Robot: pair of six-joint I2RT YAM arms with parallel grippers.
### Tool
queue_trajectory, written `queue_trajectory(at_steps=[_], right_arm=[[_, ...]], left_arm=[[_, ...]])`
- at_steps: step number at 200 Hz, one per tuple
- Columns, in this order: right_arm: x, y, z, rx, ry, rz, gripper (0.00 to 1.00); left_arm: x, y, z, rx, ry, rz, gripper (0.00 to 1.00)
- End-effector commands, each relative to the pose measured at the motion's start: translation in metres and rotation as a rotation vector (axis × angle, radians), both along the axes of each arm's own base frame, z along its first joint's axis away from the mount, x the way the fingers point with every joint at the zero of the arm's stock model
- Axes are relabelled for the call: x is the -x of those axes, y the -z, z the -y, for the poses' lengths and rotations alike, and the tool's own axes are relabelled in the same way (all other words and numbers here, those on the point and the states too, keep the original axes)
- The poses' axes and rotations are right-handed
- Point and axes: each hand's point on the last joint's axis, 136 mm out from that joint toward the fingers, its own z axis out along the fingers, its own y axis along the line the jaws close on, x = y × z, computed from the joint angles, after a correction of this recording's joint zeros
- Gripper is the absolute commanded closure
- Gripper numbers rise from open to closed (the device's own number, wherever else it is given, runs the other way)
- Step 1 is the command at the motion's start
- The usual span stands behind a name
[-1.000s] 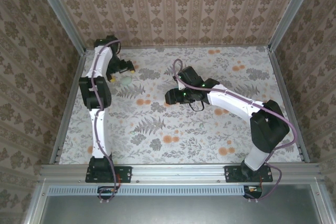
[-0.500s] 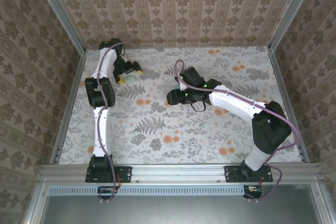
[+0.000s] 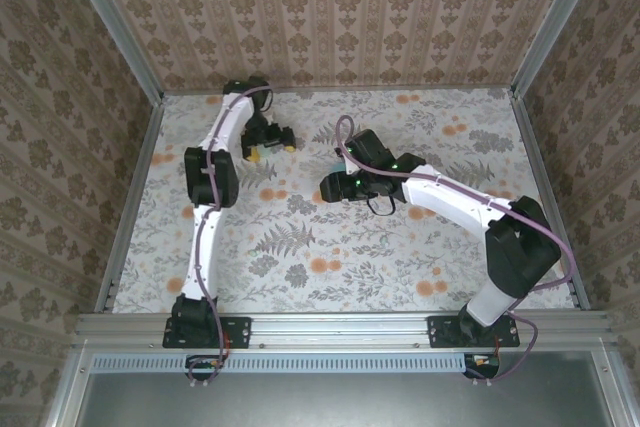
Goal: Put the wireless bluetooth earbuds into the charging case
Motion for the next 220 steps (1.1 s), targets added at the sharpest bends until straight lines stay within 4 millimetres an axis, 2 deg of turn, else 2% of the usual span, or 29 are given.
queue_trajectory(at_steps=[1,38,73,106,146,161,181,199,220], right_arm=[[0.001,-0.009,0.009,0.002,0.026,0.028,0.35],[0.003,-0.011,0.013,0.011,0.026,0.035,0.35],[0.004,-0.009,0.014,0.016,0.024,0.04,0.35],[0.002,-0.011,0.013,0.006,0.027,0.049,0.35],[0.001,-0.018,0.014,-0.021,0.031,0.076,0.35],[0.002,-0.019,0.015,-0.023,0.025,0.081,0.35],[0.003,-0.021,0.021,-0.025,0.028,0.092,0.35],[0.004,-0.021,0.027,-0.032,0.04,0.101,0.35],[0.004,-0.022,0.034,-0.049,0.052,0.108,0.35]], left_arm=[[0.003,-0.024,0.0,-0.058,0.011,0.049,0.0],[-0.008,-0.037,-0.025,-0.144,-0.136,0.089,0.0],[-0.015,-0.031,-0.048,-0.203,-0.226,0.089,0.0],[-0.017,-0.027,-0.057,-0.271,-0.274,0.101,0.0],[-0.027,-0.026,-0.041,-0.244,-0.225,0.153,0.0],[-0.03,-0.028,-0.027,-0.167,-0.192,0.164,0.0],[-0.038,-0.038,-0.019,-0.091,-0.207,0.223,0.0],[-0.043,-0.041,-0.025,-0.093,-0.257,0.243,0.0],[-0.036,-0.031,-0.033,-0.155,-0.247,0.171,0.0]])
